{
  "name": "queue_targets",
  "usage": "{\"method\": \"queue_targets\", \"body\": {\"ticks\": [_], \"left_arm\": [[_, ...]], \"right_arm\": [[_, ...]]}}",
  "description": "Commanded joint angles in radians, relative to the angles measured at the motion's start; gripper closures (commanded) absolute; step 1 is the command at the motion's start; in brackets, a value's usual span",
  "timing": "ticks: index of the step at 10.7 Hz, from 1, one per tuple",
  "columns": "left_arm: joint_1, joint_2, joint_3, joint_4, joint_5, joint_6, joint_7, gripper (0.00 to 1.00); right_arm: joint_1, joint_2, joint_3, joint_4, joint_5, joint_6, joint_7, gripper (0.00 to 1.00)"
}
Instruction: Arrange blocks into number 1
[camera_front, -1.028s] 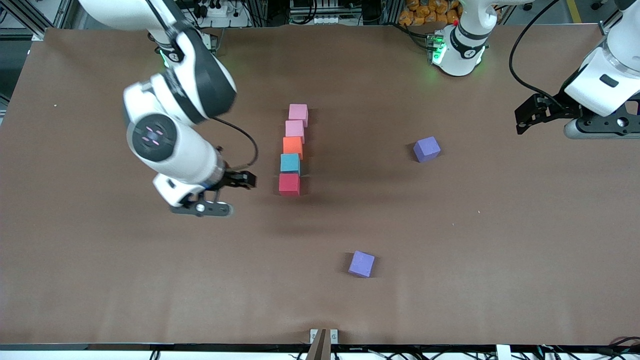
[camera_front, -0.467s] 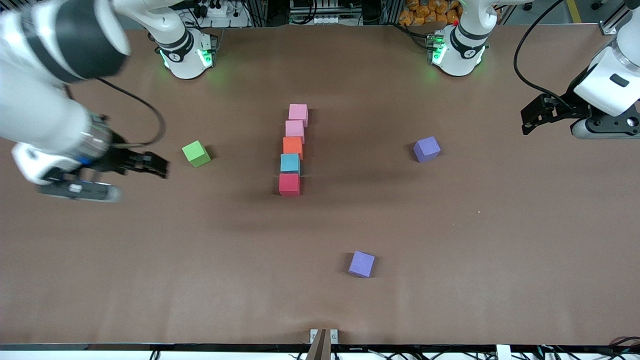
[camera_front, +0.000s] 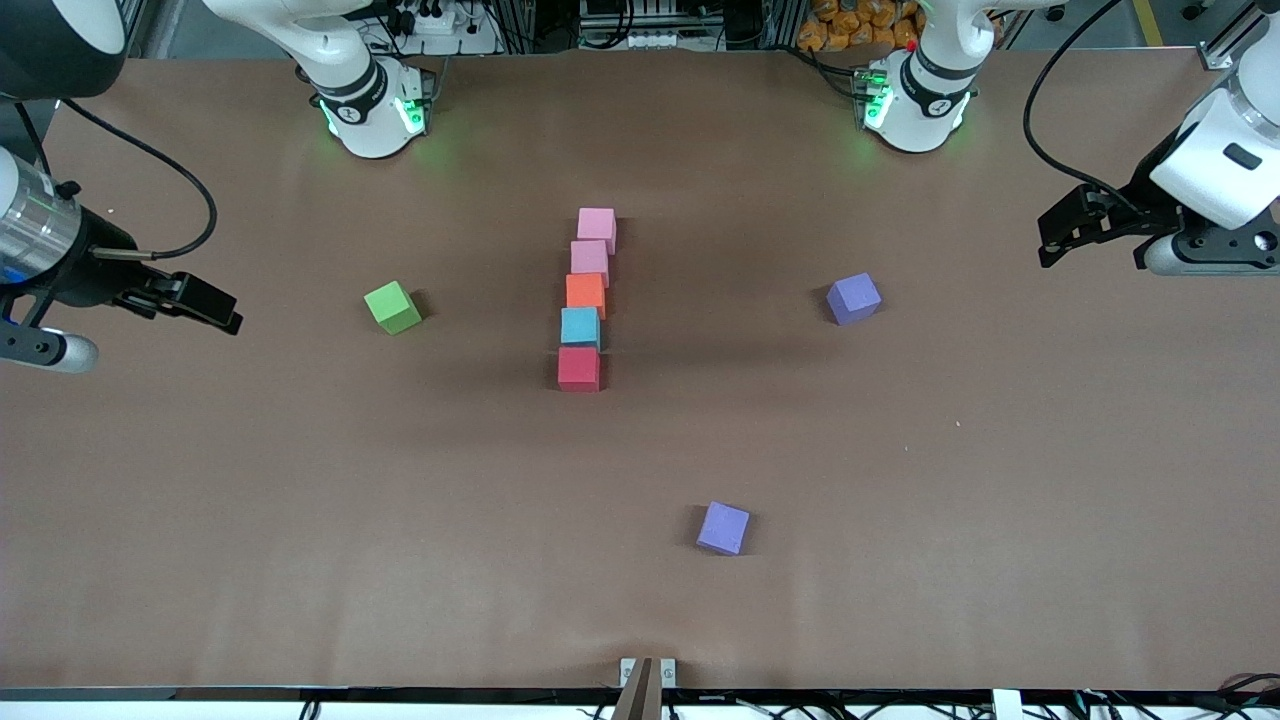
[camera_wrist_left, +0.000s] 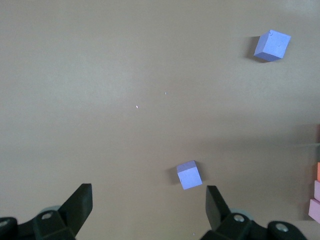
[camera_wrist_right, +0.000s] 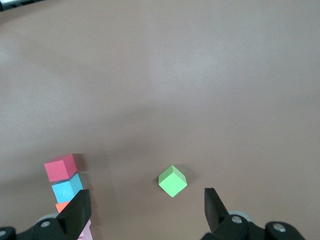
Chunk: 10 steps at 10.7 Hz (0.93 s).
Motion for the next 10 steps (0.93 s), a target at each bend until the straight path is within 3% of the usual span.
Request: {"method": "queue_targets", "body": {"ticks": [1,6,10], "left_arm": [[0.007,0.003,0.0,0.023,-0.024,-0.022,0.024,0.0],[0.007,0.003,-0.003,0.016,-0.025,-0.022,0.028,0.0],[0.009,0.003,0.003,0.018,-0.024,-0.022,0.03,0.0]], "right_arm": [[-0.03,-0.059,-0.009,-0.041,-0.002,-0.016,-0.005,0.0],[-0.09,-0.202,-0.012,-0.252,-0.025,0.097,-0.264,0.0],[-0.104,-0.216,-0.012,-0.271,-0.025,0.11,-0.277,0.0]]}}
